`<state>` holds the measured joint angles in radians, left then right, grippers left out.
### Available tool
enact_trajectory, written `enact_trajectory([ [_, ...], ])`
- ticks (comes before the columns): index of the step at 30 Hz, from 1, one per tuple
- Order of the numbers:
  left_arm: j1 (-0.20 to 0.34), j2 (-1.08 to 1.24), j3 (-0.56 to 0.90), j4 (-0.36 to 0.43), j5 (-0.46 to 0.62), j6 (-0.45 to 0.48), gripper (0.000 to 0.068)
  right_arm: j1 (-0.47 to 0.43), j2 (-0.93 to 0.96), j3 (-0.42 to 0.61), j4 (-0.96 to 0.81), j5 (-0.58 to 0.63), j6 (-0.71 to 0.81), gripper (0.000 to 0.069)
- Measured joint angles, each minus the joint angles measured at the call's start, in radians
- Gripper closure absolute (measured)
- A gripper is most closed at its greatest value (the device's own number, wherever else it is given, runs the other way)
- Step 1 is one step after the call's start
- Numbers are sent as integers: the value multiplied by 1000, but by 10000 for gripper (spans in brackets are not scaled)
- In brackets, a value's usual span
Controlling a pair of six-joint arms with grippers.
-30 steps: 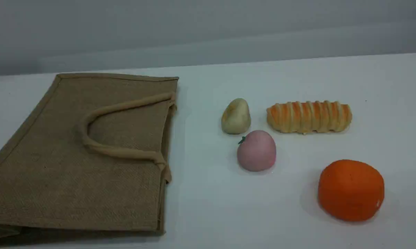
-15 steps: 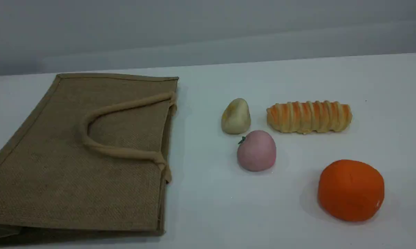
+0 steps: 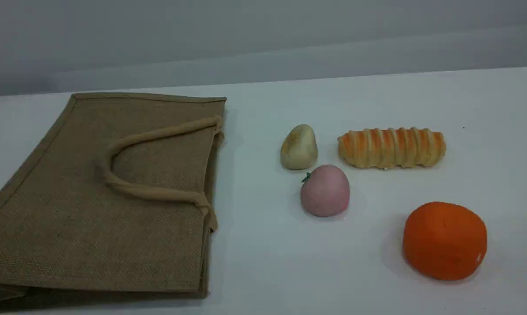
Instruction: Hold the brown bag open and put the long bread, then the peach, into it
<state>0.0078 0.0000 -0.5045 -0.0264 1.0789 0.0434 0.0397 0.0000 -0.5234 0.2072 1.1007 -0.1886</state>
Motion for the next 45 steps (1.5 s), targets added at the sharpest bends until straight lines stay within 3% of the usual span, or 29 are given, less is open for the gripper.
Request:
enact_trajectory([
  [31, 0, 12, -10, 1, -15, 0, 189, 0, 0, -8, 47, -53, 20, 449],
  [38, 0, 164, -106, 2, -88, 0, 189, 0, 134, -96, 17, -91, 56, 449],
  [45, 0, 454, -241, -5, -135, -30, 189, 0, 362, -230, 18, -207, 20, 449],
])
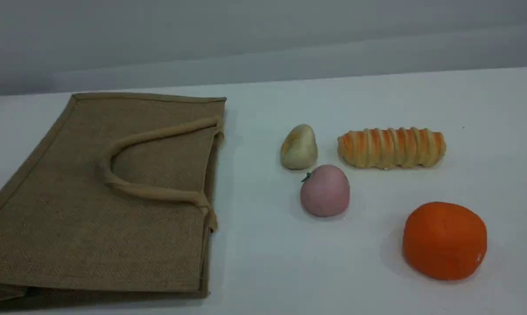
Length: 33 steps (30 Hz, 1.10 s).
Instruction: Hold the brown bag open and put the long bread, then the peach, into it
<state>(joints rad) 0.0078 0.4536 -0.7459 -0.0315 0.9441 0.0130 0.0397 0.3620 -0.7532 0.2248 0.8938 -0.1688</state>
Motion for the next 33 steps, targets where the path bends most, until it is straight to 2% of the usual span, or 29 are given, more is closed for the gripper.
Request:
enact_trajectory([
  [2, 0, 89, -41, -28, -32, 0, 189, 0, 69, -28, 4, -22, 0, 449],
  [7, 0, 315, -133, -28, -120, 0, 189, 0, 216, -51, -17, -81, -30, 449],
  [10, 0, 439, -188, -22, -117, 0, 189, 0, 311, -73, -24, -111, -25, 442],
  [21, 0, 822, -343, -20, -122, 1, 189, 0, 614, -187, -6, -107, -23, 433],
  [33, 0, 1112, -482, -31, -123, -27, 189, 0, 754, -268, 0, -155, -23, 433],
])
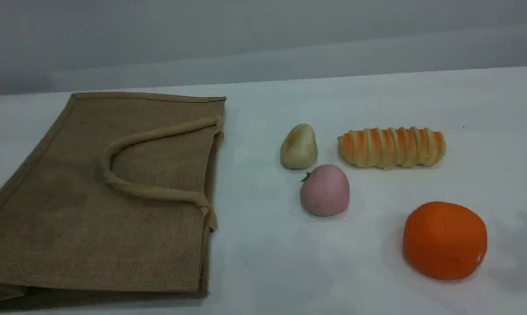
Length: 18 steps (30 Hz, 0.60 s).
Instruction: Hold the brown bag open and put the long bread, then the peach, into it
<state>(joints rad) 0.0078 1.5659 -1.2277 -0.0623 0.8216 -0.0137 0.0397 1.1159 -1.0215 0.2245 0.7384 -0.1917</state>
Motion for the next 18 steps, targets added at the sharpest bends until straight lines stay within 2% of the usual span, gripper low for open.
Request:
enact_trajectory([
  [5, -3, 106, -42, 0, -5, 0, 189, 0, 59, -14, 0, -21, 0, 433],
  [12, -58, 262, -112, -1, -22, -3, 189, 0, 133, -14, -2, -38, 0, 433],
  [18, -88, 396, -157, -10, -26, -52, 189, 0, 145, -14, -2, -37, 0, 433],
])
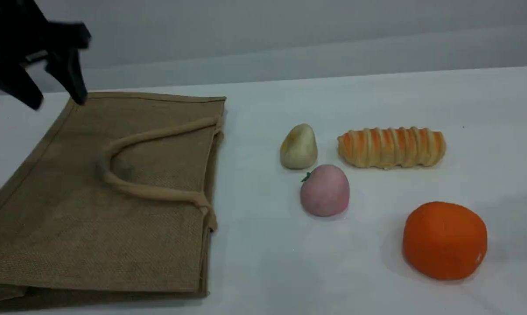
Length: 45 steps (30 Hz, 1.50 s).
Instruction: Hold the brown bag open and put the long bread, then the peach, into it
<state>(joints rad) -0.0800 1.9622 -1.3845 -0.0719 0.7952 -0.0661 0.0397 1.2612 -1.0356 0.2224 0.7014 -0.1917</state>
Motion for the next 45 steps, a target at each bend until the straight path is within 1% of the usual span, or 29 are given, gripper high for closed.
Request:
enact_trajectory([
  [2, -3, 38, -10, -16, -2, -1, 189, 0, 0, 0, 0, 0, 0, 433],
  [6, -6, 107, -30, -18, -12, -2, 189, 0, 0, 0, 0, 3, 0, 433],
  [10, -13, 160, -54, -16, -18, -30, 189, 0, 0, 0, 0, 3, 0, 433],
  [15, -15, 213, -98, -42, -16, -30, 189, 0, 0, 0, 0, 3, 0, 433],
  [22, -15, 268, -126, -42, -20, -30, 189, 0, 0, 0, 0, 3, 0, 433],
  [25, -15, 289, -135, -66, -19, -30, 189, 0, 0, 0, 0, 3, 0, 433],
  [33, -15, 311, -135, -63, -27, -30, 195, 0, 0, 0, 0, 3, 0, 433],
  [35, -15, 311, -135, -63, -41, -30, 214, 0, 0, 0, 0, 3, 0, 433],
  [38, -15, 311, -135, -63, -45, -28, 268, 0, 0, 0, 0, 3, -1, 433],
  [40, -15, 311, -135, -63, -54, -26, 319, 0, 0, 0, 0, 3, 0, 433],
  [45, -15, 317, -135, -60, -65, -26, 477, 0, 0, 0, 0, 3, 0, 433],
])
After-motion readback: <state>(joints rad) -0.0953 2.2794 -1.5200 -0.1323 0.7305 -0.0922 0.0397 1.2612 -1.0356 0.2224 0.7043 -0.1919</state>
